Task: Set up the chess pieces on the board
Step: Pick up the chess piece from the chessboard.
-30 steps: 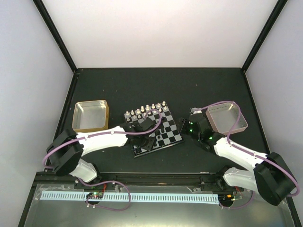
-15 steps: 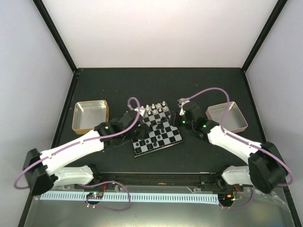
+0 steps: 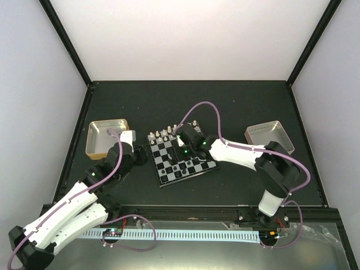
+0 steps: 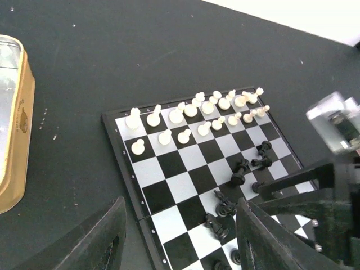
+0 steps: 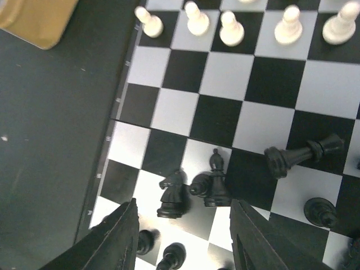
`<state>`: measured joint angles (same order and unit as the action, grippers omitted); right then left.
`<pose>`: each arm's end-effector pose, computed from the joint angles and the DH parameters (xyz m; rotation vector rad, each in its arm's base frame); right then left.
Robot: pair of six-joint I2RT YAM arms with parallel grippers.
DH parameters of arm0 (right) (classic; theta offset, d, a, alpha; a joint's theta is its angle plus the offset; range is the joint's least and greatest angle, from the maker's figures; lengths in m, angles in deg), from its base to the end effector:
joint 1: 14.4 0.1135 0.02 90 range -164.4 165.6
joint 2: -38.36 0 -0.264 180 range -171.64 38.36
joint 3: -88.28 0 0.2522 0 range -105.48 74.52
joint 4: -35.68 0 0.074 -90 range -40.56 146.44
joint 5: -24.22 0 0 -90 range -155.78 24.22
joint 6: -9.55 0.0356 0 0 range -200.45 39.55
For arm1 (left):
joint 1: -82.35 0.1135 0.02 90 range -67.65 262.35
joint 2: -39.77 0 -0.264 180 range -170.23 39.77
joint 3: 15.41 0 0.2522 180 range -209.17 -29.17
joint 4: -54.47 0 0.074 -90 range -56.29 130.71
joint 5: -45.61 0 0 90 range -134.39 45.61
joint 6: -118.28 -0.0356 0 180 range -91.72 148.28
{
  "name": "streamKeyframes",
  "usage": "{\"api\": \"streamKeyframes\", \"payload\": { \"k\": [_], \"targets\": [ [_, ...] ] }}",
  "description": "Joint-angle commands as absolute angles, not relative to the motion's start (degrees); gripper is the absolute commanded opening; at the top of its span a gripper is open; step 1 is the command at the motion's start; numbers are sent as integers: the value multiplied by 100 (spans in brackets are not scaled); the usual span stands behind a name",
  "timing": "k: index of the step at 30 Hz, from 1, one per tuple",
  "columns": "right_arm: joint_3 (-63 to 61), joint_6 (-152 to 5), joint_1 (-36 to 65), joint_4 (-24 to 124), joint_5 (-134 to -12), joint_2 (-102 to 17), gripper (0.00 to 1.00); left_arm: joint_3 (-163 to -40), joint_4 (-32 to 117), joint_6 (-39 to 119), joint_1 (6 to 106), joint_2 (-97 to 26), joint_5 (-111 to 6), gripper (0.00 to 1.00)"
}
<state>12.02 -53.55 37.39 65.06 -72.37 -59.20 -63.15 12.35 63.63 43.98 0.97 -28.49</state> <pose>0.2189 0.2846 0.1990 -0.6108 2.5203 0.7027 0.1268 -0.0879 0.2589 -0.1059 2.1574 -0.4582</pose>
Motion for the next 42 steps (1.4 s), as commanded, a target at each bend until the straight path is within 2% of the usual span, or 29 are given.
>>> {"api": "streamKeyframes", "payload": {
  "k": [1, 9, 20, 29, 36, 42],
  "targets": [
    [948, -5435, 3734, 7007, -7278, -6221, 45, -6204, 1422, 6456, 4622, 301, -3035, 55],
    [665, -5401, 3733, 7293, -7328, -6605, 45, -6057, 1571, 6405, 4745, 210, -3391, 55],
    [385, -5515, 3731, 7501, -7201, -6974, 36, -6044, 1628, 6411, 4843, 78, -3565, 53],
    [348, -5600, 3732, 7402, -7067, -7164, 35, -6029, 1672, 6414, 4890, -11, -3664, 53],
    [499, -5576, 3735, 7176, -6900, -7087, 19, -6012, 1712, 6422, 4919, -66, -3739, 53],
    [984, -5767, 3719, 6406, -6731, -6611, 15, -5976, 1830, 6461, 4947, -131, -4022, 54]
  ]
}}
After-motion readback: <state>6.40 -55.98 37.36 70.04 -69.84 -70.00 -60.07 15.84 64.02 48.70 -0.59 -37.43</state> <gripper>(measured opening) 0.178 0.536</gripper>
